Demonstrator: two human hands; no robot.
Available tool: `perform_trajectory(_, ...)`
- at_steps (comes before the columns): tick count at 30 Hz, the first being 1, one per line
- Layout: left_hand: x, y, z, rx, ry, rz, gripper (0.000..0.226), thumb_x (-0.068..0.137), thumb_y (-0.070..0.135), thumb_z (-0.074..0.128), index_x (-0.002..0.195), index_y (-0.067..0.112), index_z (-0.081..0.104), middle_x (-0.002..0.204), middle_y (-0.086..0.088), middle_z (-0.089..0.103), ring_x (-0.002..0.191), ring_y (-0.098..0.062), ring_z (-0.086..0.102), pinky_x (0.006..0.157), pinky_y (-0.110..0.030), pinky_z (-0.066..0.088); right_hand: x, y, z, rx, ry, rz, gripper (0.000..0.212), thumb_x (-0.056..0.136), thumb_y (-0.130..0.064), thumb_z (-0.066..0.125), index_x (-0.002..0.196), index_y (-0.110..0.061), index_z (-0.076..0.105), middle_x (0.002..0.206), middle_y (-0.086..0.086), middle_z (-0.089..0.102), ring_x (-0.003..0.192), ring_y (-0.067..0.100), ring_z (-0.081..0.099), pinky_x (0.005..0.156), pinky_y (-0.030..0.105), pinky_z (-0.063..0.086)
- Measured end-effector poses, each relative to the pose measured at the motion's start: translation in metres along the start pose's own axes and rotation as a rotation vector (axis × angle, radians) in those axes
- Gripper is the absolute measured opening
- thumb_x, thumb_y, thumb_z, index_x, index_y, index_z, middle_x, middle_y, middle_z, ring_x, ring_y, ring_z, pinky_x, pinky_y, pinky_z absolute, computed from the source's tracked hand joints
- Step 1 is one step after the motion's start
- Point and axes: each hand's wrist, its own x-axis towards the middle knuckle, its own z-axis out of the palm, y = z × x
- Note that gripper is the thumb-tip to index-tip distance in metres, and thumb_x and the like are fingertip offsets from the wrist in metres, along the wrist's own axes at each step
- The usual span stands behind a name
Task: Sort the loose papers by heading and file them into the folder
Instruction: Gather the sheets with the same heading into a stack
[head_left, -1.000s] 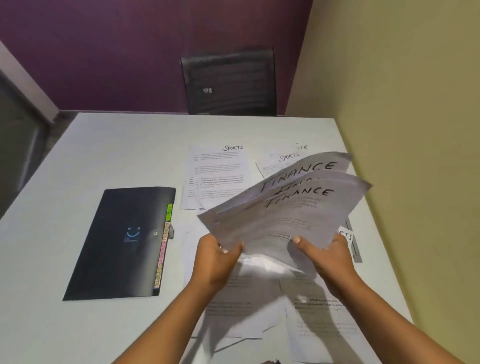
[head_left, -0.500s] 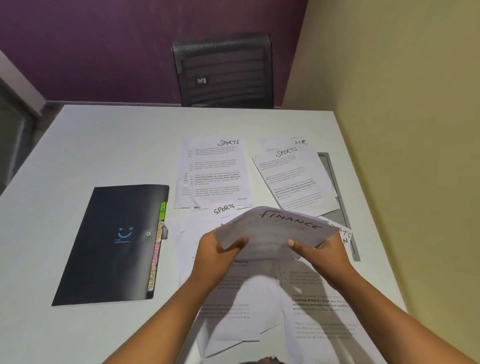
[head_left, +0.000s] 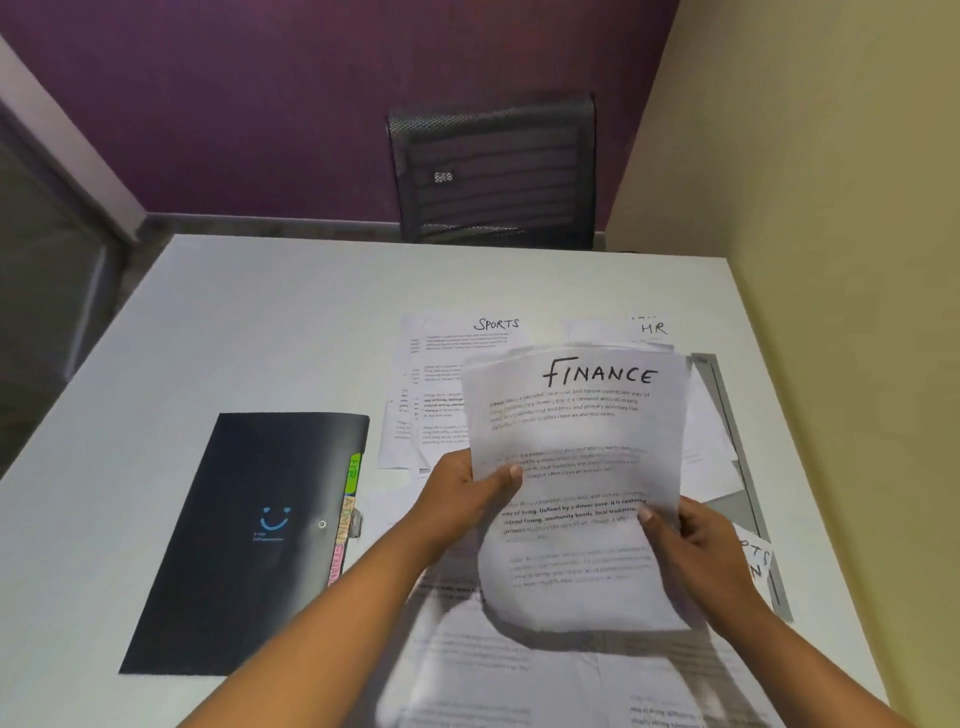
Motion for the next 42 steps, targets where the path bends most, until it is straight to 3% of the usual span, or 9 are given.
perform_trajectory(3, 0.037, -0.011, -0.021, 0.016, 0.234, -0.127, 0.034, 0.086, 0.049, 0.067, 0.078, 0.016, 0.069, 0.084, -0.003, 0.071, 0.077, -0.021, 0.066, 0.07, -0.029, 0.054, 0.023, 0.014, 0.005, 0.006, -0.008, 0.107, 0.027, 0.083, -0.036, 0.075, 0.099, -0.015, 0.078, 0.1, 0.006, 0.078, 0.098, 0.027, 0.073, 0.092, 0.052, 0.055)
perform_trajectory(8, 0.083, -0.038, -0.067, 0.362, 0.664, -0.219, 0.023, 0.091, 0.03, 0.067, 0.097, 0.008, 0.067, 0.091, 0.0, 0.066, 0.091, -0.028, 0.065, 0.071, -0.032, 0.049, 0.067, 0.034, 0.017, -0.082, 0.03, 0.215, 0.01, 0.093, -0.017, 0.067, 0.096, -0.014, 0.076, 0.094, 0.006, 0.079, 0.086, 0.025, 0.075, 0.083, 0.047, 0.06)
perform_trajectory(12, 0.11, -0.048, -0.093, 0.611, 0.699, -0.304, 0.055, 0.084, 0.04, 0.071, 0.123, 0.003, 0.057, 0.122, -0.01, 0.061, 0.112, -0.031, 0.061, 0.088, -0.033, 0.048, 0.102, 0.036, 0.018, 0.003, 0.092, 0.312, 0.016, 0.095, -0.016, 0.064, 0.109, -0.012, 0.071, 0.1, 0.004, 0.075, 0.088, 0.021, 0.072, 0.072, 0.029, 0.058)
perform_trajectory(17, 0.135, -0.054, -0.096, 0.753, 0.675, -0.434, 0.076, 0.072, 0.069, 0.064, 0.102, -0.001, 0.067, 0.108, -0.019, 0.066, 0.099, -0.036, 0.065, 0.079, -0.037, 0.056, 0.133, 0.04, 0.011, -0.052, 0.17, 0.413, 0.01, 0.095, -0.01, 0.063, 0.102, -0.007, 0.069, 0.079, 0.004, 0.069, 0.06, 0.015, 0.062, 0.047, 0.017, 0.05)
perform_trajectory(19, 0.141, -0.056, -0.093, 0.799, 0.686, -0.472, 0.081, 0.071, 0.071, 0.064, 0.11, 0.001, 0.064, 0.115, -0.019, 0.061, 0.107, -0.036, 0.06, 0.086, -0.041, 0.055, 0.143, 0.047, 0.008, -0.088, 0.182, 0.44, 0.014, 0.093, -0.01, 0.065, 0.102, -0.002, 0.071, 0.079, 0.004, 0.069, 0.065, 0.021, 0.064, 0.058, 0.024, 0.055)
perform_trajectory(23, 0.149, -0.047, -0.089, 0.719, 0.712, -0.47, 0.079, 0.065, 0.034, 0.09, 0.124, 0.002, 0.047, 0.126, -0.018, 0.049, 0.116, -0.037, 0.053, 0.095, -0.044, 0.051, 0.149, 0.053, 0.008, -0.085, 0.206, 0.466, 0.02, 0.091, -0.01, 0.067, 0.109, -0.004, 0.072, 0.103, 0.01, 0.075, 0.093, 0.032, 0.071, 0.093, 0.047, 0.056)
perform_trajectory(26, 0.155, -0.045, -0.092, 0.382, 0.69, -0.451, 0.069, 0.057, 0.014, 0.093, 0.114, 0.008, 0.054, 0.108, -0.007, 0.065, 0.092, -0.028, 0.065, 0.077, -0.035, 0.057, 0.146, 0.054, 0.01, -0.113, 0.207, 0.427, 0.021, 0.093, -0.013, 0.066, 0.111, -0.005, 0.072, 0.104, 0.008, 0.074, 0.094, 0.03, 0.07, 0.09, 0.04, 0.055)
perform_trajectory(31, 0.157, -0.039, -0.1, 0.192, 0.643, -0.33, 0.035, 0.082, 0.037, 0.07, 0.076, 0.003, 0.065, 0.071, -0.012, 0.068, 0.063, -0.027, 0.062, 0.064, -0.033, 0.051, 0.143, 0.055, 0.007, -0.156, 0.211, 0.391, 0.016, 0.094, -0.016, 0.064, 0.108, -0.009, 0.071, 0.099, 0.005, 0.073, 0.087, 0.025, 0.068, 0.08, 0.033, 0.051)
perform_trajectory(42, 0.142, -0.024, -0.095, 0.202, 0.603, -0.142, 0.02, 0.086, -0.004, 0.065, 0.091, 0.014, 0.071, 0.081, -0.004, 0.074, 0.063, -0.018, 0.067, 0.051, -0.024, 0.052, 0.143, 0.062, 0.009, -0.192, 0.225, 0.37, 0.022, 0.094, -0.019, 0.066, 0.111, -0.006, 0.071, 0.105, 0.007, 0.074, 0.094, 0.032, 0.069, 0.09, 0.045, 0.055)
